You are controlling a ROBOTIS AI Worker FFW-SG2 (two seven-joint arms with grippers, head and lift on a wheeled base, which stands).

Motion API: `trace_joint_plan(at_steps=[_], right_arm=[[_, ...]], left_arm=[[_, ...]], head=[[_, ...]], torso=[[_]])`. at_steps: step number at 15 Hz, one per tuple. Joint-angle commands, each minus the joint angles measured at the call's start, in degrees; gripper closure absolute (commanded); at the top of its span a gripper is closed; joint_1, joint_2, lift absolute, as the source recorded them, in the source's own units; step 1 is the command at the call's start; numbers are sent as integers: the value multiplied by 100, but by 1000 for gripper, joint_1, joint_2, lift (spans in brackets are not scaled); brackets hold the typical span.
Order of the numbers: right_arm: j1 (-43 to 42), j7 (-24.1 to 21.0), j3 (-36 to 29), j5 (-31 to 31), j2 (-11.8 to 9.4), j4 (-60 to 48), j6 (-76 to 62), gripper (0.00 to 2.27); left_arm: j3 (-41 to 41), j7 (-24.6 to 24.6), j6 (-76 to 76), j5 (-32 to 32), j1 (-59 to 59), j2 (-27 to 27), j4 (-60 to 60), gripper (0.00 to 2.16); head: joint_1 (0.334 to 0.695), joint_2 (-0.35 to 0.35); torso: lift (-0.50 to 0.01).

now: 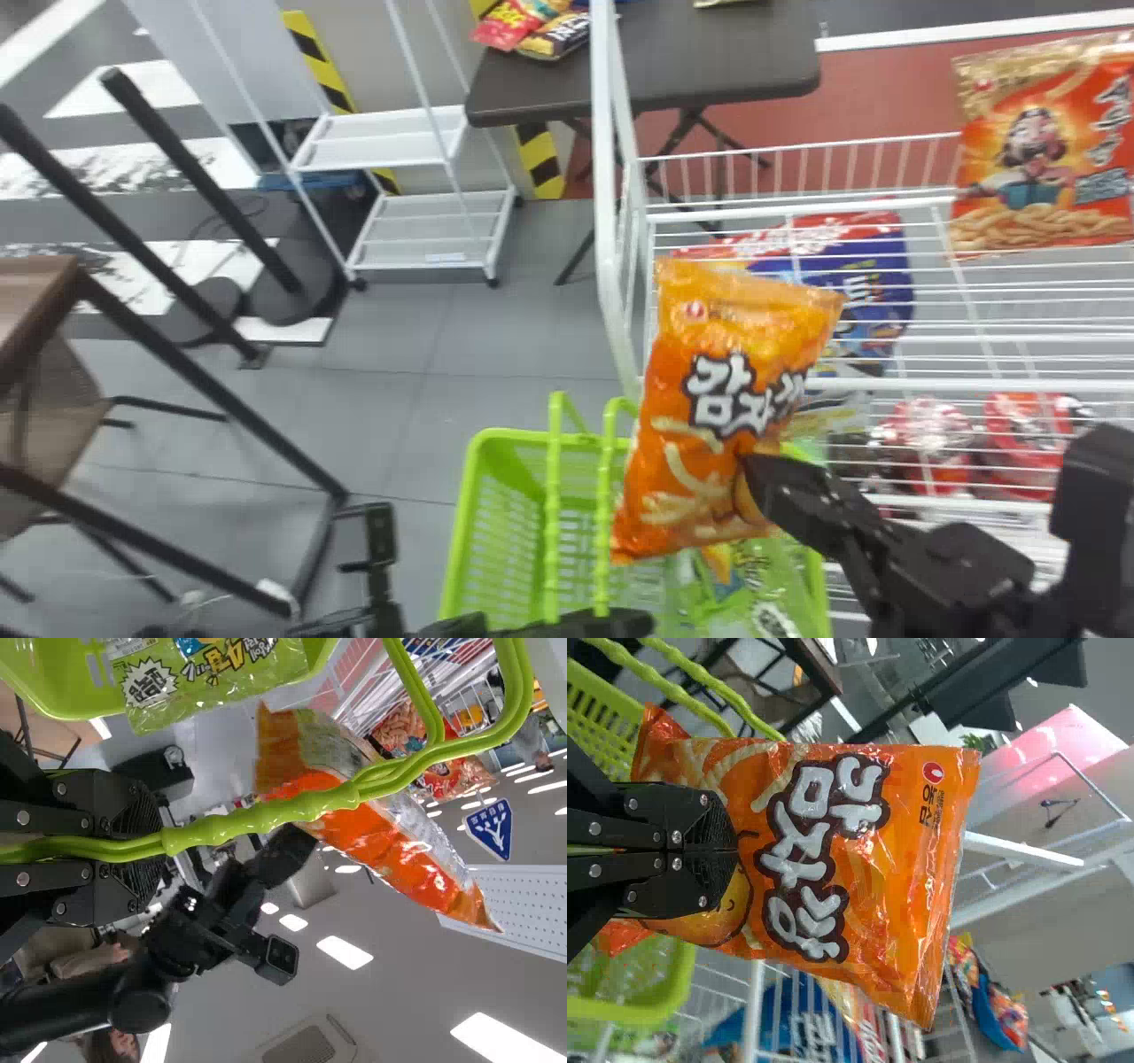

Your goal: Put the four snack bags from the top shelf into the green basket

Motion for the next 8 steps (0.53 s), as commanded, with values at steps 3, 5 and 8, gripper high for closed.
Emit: trace_joint_plan(at_steps=[3,5,8], right_arm=[[-49,25,286,-60,-46,650,-60,2256],[-225,16,480,-7,-169,826,169,2233],[-348,236,603,-78,-274,800,678,-2]], left_arm=[[-10,-57,3,1,-9,9,0,2148],[-36,-57,3,1,-17,9,0,2148],[-27,-57,3,1,-17,18,0,2148]], head=[[695,350],[695,350],[695,350]], torso=[[0],[0],[0]])
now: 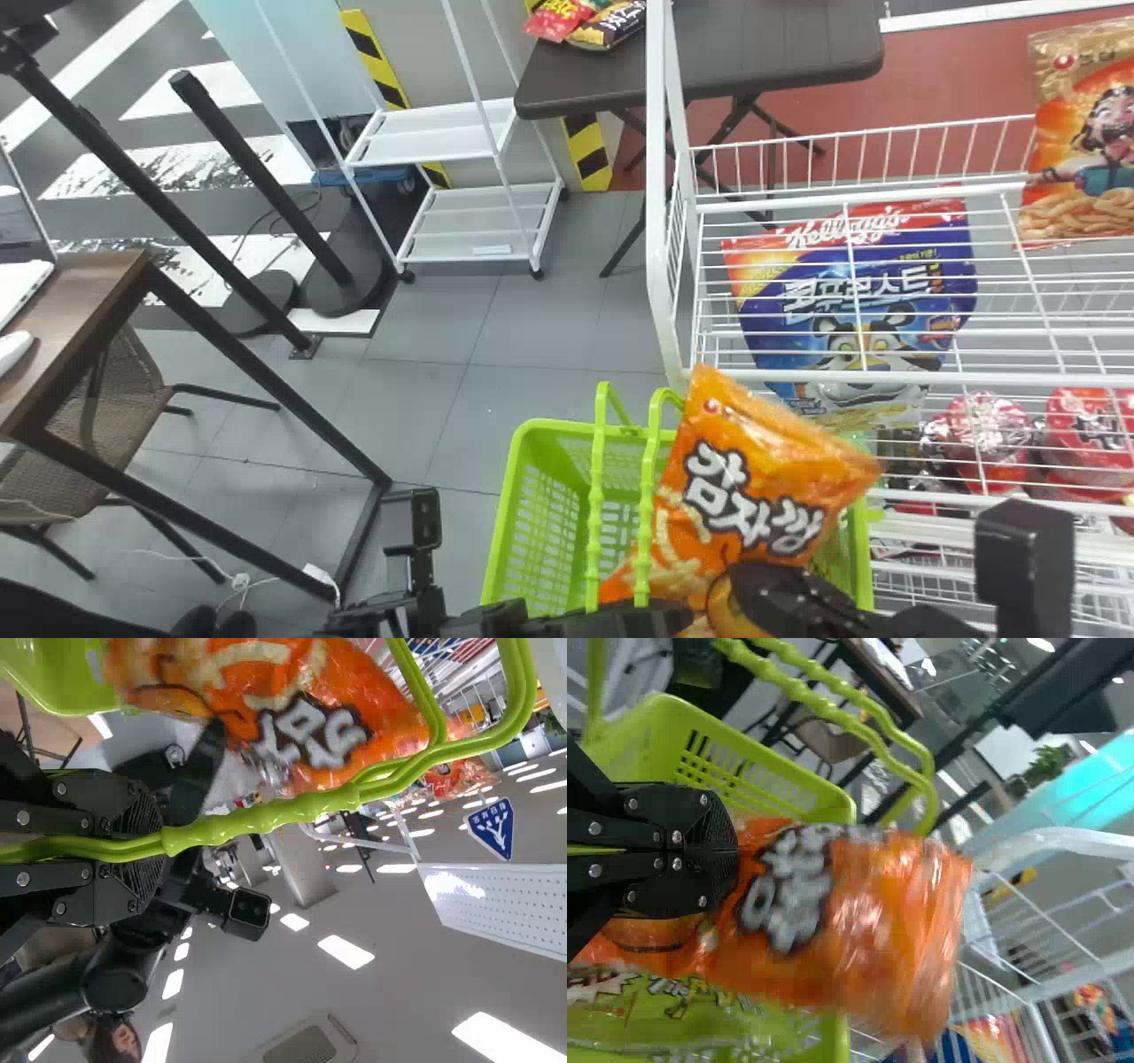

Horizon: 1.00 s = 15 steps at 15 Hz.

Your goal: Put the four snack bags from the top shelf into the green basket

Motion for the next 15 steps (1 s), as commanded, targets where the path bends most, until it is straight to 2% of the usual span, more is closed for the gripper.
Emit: trace_joint_plan(at_steps=[1,3,5,7,10,13,15], right_arm=[[12,161,28,-138,-48,-143,304,-2],[118,372,-147,-393,-83,-442,603,29],[320,381,-508,-464,-83,-952,972,39],[461,416,-1149,-675,-57,-1303,1078,39],[12,267,-2169,-358,294,-1154,867,39],[-1016,12,-2441,494,330,-328,445,39],[-1745,12,-2503,820,330,542,-293,39]], left_arm=[[3,-57,0,8,0,3,0,2148],[3,-57,0,8,0,3,0,2148],[3,-57,0,8,9,3,0,2148],[3,-57,0,8,18,3,0,2148],[3,-57,0,25,26,11,0,2148],[-5,-57,0,25,44,20,-18,2148],[3,-57,0,34,44,20,-18,2148]], head=[[695,350],[695,350],[695,350],[695,350],[695,336],[695,124],[695,28]], torso=[[0],[0],[0],[0],[0],[0],[0]])
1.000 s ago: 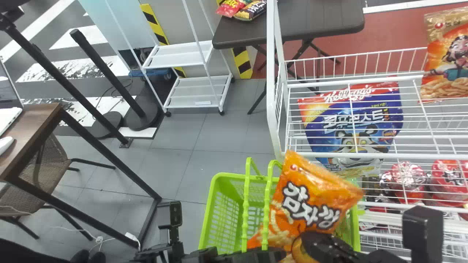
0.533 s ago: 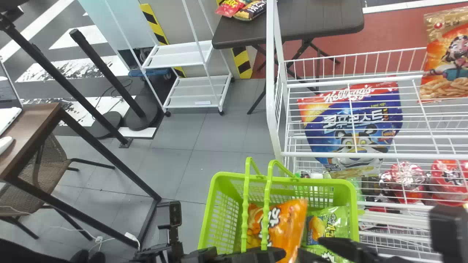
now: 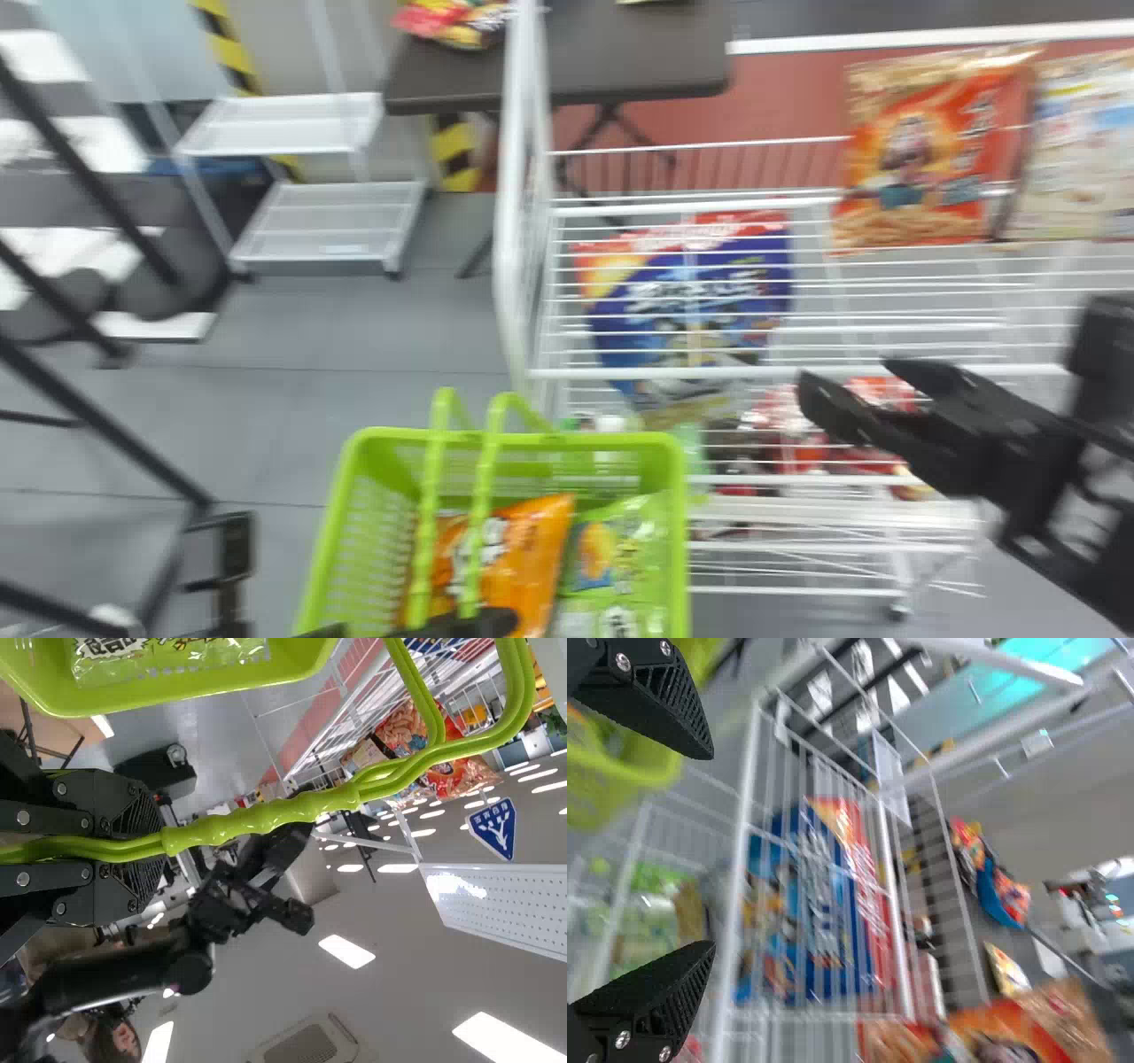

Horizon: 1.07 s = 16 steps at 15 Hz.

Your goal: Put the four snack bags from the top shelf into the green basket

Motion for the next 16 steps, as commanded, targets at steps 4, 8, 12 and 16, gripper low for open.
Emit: trace_joint_plan(at_steps=[4,8,12,16], right_arm=[[-1977,-13,-7,599,10,2738,-1884,39],[-3172,-347,54,1048,10,4628,-2921,39],[-3761,-892,239,1338,18,5524,-3150,235],[-3954,-998,327,1470,45,5674,-2763,1798]], left_arm=[[26,-57,0,22,19,1,25,2148],[34,-57,0,22,-25,10,130,2148],[43,-57,0,31,-96,62,271,2148],[43,-57,0,49,-166,89,394,2148]], head=[[695,-70],[695,-103],[695,-128],[695,-121]], torso=[[0],[0],[0],[0]])
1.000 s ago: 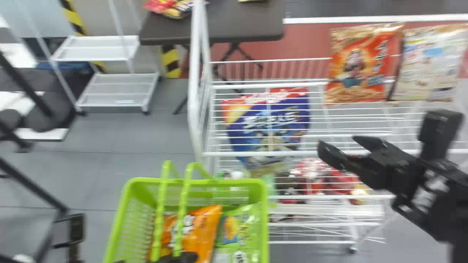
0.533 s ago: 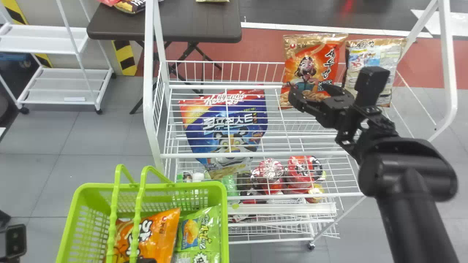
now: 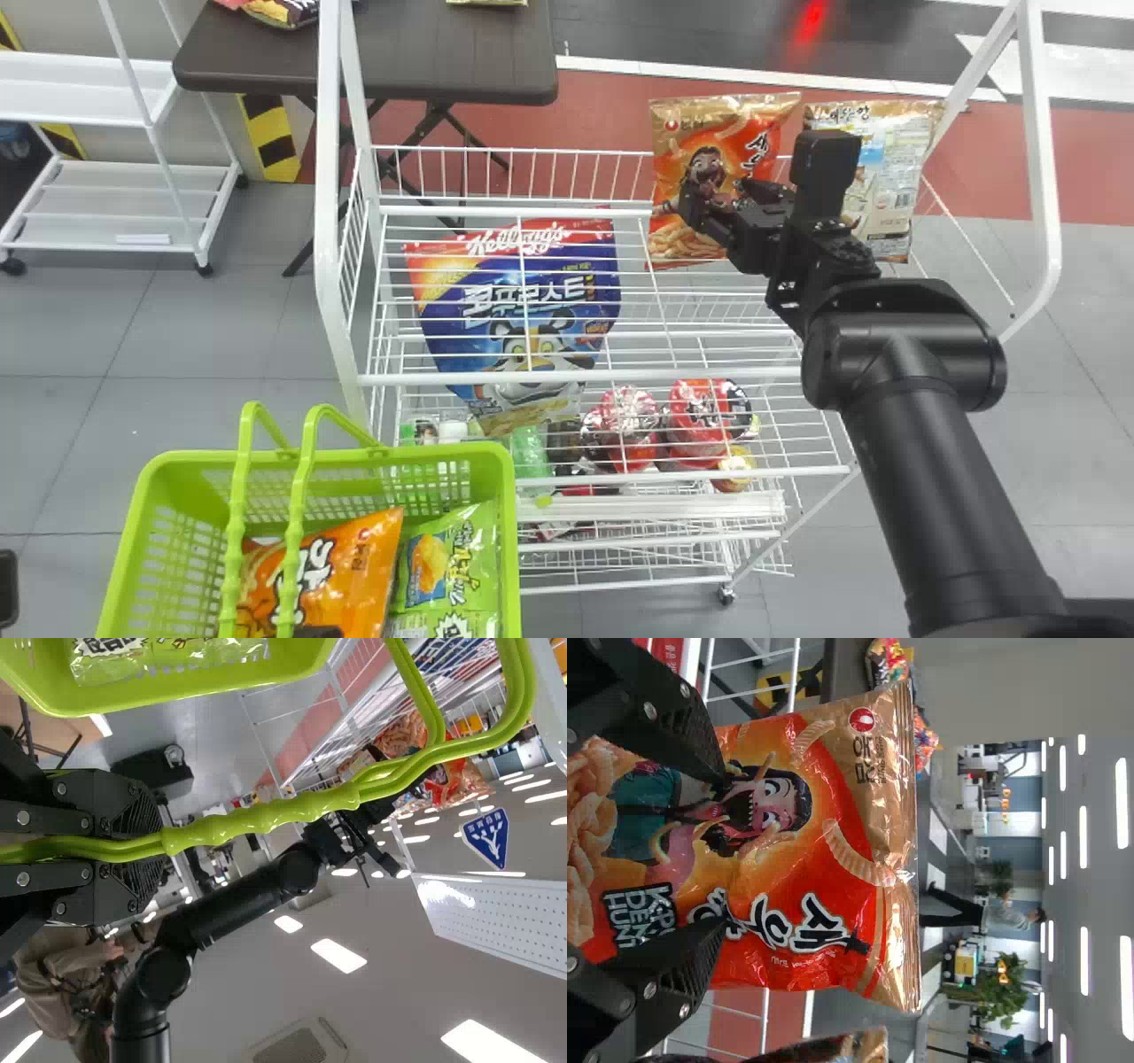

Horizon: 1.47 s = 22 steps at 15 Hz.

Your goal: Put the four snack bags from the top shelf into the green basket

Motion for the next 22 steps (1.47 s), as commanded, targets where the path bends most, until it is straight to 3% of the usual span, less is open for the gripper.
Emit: trace_joint_plan(at_steps=[1,2,7,10,13,16,18,21,22], right_arm=[[-82,-129,56,79,10,61,273,2162],[-82,-155,56,97,27,61,325,2253],[278,-155,-40,-53,27,-405,255,2253],[1254,-59,-58,-422,19,-2216,800,2253],[2519,-50,39,-940,19,-4589,2189,2253],[3679,-23,179,-1476,1,-6109,2610,2253],[4435,372,338,-1986,-16,-6619,2593,2253],[4945,908,698,-2461,-52,-6698,2575,2253],[4954,1102,909,-2531,-52,-6496,2575,2253]], left_arm=[[4,-57,0,2,-30,11,52,2148],[4,-57,0,2,-30,11,70,2148],[57,-57,0,20,-21,11,96,2148],[74,-57,0,29,-4,11,105,2148],[65,-57,0,29,-13,11,114,2148],[57,-57,0,29,-21,11,122,2148],[30,-57,0,20,-39,11,122,2148],[4,-57,0,11,-57,2,122,2148],[4,-57,0,11,-57,2,122,2148]], head=[[695,-118],[695,-118],[695,-121],[695,-116],[695,-96],[695,-45],[695,23],[695,114],[695,183]], torso=[[0],[0],[0],[0],[0],[0],[0],[0],[0]])
